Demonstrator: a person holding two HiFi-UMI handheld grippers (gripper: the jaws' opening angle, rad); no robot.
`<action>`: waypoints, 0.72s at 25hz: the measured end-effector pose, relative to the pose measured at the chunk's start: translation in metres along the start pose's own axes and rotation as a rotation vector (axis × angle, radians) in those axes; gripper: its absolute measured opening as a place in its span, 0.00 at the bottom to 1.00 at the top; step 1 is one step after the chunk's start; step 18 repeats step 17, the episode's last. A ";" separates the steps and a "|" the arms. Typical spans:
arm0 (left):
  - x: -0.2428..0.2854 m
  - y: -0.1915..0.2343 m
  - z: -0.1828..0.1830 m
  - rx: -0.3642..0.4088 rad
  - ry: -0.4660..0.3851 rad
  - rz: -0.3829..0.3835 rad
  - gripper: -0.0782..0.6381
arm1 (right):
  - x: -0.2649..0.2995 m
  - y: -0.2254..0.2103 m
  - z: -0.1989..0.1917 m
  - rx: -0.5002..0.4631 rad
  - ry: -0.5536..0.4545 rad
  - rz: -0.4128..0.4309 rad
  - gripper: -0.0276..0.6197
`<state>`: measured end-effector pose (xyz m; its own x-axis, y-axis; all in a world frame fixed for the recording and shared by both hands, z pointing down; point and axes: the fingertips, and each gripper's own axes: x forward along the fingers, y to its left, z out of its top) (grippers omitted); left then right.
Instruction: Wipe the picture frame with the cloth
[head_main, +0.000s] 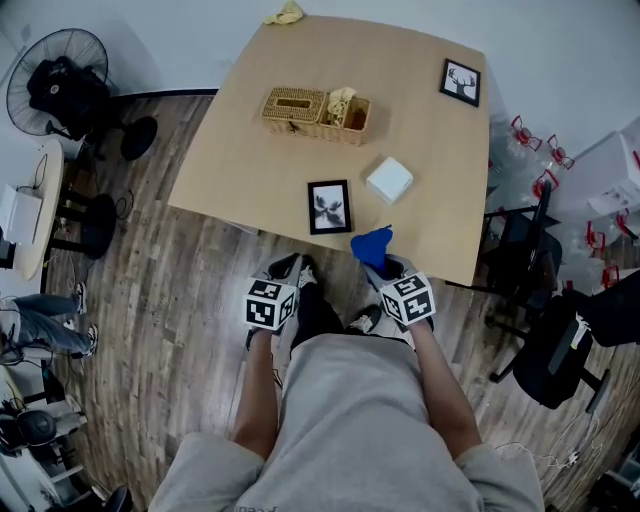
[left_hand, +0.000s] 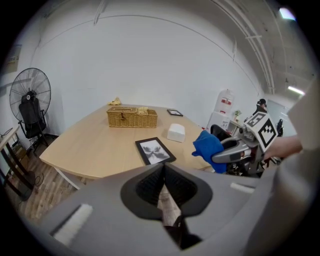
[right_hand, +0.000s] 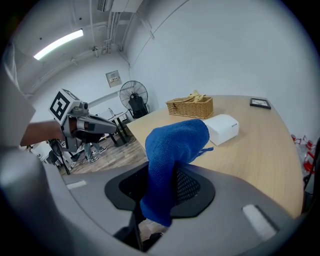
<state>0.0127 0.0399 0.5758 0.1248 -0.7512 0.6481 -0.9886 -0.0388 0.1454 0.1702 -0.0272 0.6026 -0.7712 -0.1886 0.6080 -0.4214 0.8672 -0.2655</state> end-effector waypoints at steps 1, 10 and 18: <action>0.000 0.001 0.000 -0.002 -0.001 0.002 0.18 | 0.001 0.000 0.000 -0.001 0.002 0.003 0.20; 0.002 -0.001 -0.002 0.000 0.004 -0.003 0.18 | -0.001 0.000 -0.003 0.004 0.003 0.003 0.20; 0.004 -0.002 -0.001 -0.003 0.006 -0.001 0.18 | -0.006 -0.005 -0.007 0.014 0.003 0.000 0.20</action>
